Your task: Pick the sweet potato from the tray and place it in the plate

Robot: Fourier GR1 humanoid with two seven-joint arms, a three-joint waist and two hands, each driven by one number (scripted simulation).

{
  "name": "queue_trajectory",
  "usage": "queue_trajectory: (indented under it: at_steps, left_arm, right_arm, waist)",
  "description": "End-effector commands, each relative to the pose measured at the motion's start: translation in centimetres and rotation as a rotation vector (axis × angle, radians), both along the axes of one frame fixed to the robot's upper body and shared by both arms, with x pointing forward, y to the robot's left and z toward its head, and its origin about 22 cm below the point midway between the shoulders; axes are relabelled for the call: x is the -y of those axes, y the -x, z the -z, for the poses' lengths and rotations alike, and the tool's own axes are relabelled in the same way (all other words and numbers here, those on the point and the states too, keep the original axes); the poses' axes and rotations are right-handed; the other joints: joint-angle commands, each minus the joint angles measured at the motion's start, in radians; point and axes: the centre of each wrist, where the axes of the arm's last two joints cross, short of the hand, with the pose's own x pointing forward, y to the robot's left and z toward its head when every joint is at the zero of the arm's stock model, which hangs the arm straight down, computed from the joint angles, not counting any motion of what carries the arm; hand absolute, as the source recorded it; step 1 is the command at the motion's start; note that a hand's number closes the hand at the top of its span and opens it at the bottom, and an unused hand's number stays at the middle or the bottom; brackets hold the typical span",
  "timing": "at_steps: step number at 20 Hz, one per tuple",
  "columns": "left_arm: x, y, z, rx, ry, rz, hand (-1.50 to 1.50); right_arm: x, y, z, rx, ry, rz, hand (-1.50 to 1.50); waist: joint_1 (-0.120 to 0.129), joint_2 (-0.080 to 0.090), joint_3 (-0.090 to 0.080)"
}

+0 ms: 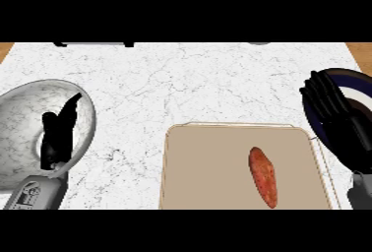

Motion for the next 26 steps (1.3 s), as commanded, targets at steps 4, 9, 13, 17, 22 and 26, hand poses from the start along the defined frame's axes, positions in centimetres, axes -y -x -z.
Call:
queue_trajectory:
  at_steps: [4, 9, 13, 17, 22, 26]
  left_arm:
    - [1.1, 0.8, 1.3, -0.064, 0.058, 0.088, 0.00]
    - [2.1, 1.5, 2.7, -0.154, 0.112, 0.120, 0.00]
    - [2.6, 1.8, 2.3, -0.114, 0.145, 0.136, 0.00]
    - [2.1, 2.8, 2.3, -0.129, 0.159, 0.148, 0.00]
    - [2.5, 3.3, 3.1, -0.140, 0.131, 0.147, 0.00]
    - [1.7, 3.0, 1.7, -0.123, 0.140, 0.143, 0.00]
  right_arm:
    - [-2.7, -0.4, -0.7, -0.079, -0.017, -0.433, 1.50]
    - [-0.7, -0.7, -11.5, 0.377, 0.756, -0.354, 1.50]
    - [0.7, 1.5, 3.2, 0.185, 0.387, -0.244, 1.50]
    - [1.6, 2.7, 6.6, 0.128, -0.030, -0.354, -1.50]
    - [3.5, 1.2, 6.1, 0.213, 0.312, -0.632, -1.50]
    - [3.7, -0.4, 3.5, 0.301, 0.644, -0.611, -1.50]
  waist:
    - [0.030, -0.030, 0.026]
    - [0.005, -0.069, 0.012]
    - [0.008, -0.023, 0.033]
    - [0.021, -0.027, 0.033]
    - [0.021, -0.031, 0.027]
    - [0.029, -0.033, 0.027]
